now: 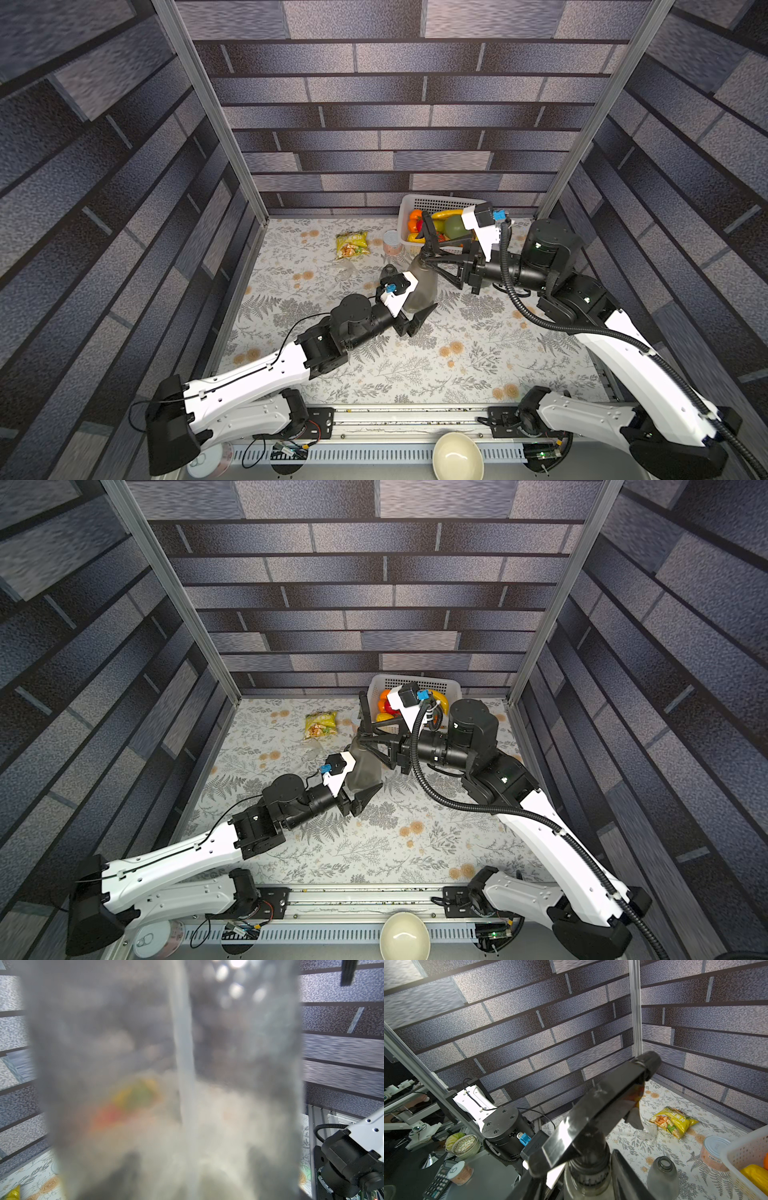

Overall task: Attach spray nozzles to spray bottles
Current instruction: Screw the spray nozzle on the spray bottle.

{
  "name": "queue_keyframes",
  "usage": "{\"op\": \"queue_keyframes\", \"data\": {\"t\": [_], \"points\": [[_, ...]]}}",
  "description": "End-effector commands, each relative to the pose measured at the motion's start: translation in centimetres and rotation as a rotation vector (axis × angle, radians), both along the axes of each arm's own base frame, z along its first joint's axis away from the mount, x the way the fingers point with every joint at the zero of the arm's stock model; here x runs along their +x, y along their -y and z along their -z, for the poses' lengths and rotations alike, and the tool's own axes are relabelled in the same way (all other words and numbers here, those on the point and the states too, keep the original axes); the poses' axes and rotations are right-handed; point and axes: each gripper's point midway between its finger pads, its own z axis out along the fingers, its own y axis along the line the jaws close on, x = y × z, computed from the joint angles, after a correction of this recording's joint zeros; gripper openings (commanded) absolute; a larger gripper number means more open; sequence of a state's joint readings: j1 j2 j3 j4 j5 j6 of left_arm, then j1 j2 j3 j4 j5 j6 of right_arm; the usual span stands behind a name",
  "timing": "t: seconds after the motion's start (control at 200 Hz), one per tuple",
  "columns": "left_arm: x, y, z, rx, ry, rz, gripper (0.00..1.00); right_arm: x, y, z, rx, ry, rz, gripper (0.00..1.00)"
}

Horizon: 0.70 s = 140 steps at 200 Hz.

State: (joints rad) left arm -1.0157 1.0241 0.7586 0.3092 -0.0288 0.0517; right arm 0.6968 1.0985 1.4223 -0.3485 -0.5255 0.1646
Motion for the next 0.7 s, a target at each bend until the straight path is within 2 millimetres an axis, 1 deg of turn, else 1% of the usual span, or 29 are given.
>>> {"op": "queue_keyframes", "data": {"t": [0.0, 0.11, 0.25, 0.431, 0.551, 0.606, 0.696], "points": [[-0.4, 0.4, -2.2, -0.031, 0.039, 0.02, 0.67, -0.3, 0.3, -1.4, 0.028, 0.028, -0.006, 0.46], [-0.3, 0.5, -2.2, -0.029, 0.039, 0.021, 0.67, -0.3, 0.3, -1.1, 0.024, 0.022, -0.004, 0.41], [-0.3, 0.7, -2.2, -0.028, 0.042, 0.024, 0.67, 0.0, 0.3, -0.4, 0.005, 0.016, 0.007, 0.37], [-0.1, 0.9, -2.4, -0.027, 0.045, 0.021, 0.67, 0.4, 0.5, -0.1, -0.003, 0.016, 0.033, 0.32], [0.0, 1.0, -2.8, -0.031, 0.049, 0.018, 0.67, 0.6, 0.7, 0.2, -0.009, 0.015, 0.053, 0.3], [0.0, 1.1, -2.8, -0.026, 0.05, 0.016, 0.66, 0.8, 0.7, 0.7, -0.018, 0.012, 0.063, 0.3], [0.1, 1.2, -2.8, -0.024, 0.051, 0.014, 0.66, 0.7, 0.8, 1.1, -0.021, 0.007, 0.063, 0.29]]}}
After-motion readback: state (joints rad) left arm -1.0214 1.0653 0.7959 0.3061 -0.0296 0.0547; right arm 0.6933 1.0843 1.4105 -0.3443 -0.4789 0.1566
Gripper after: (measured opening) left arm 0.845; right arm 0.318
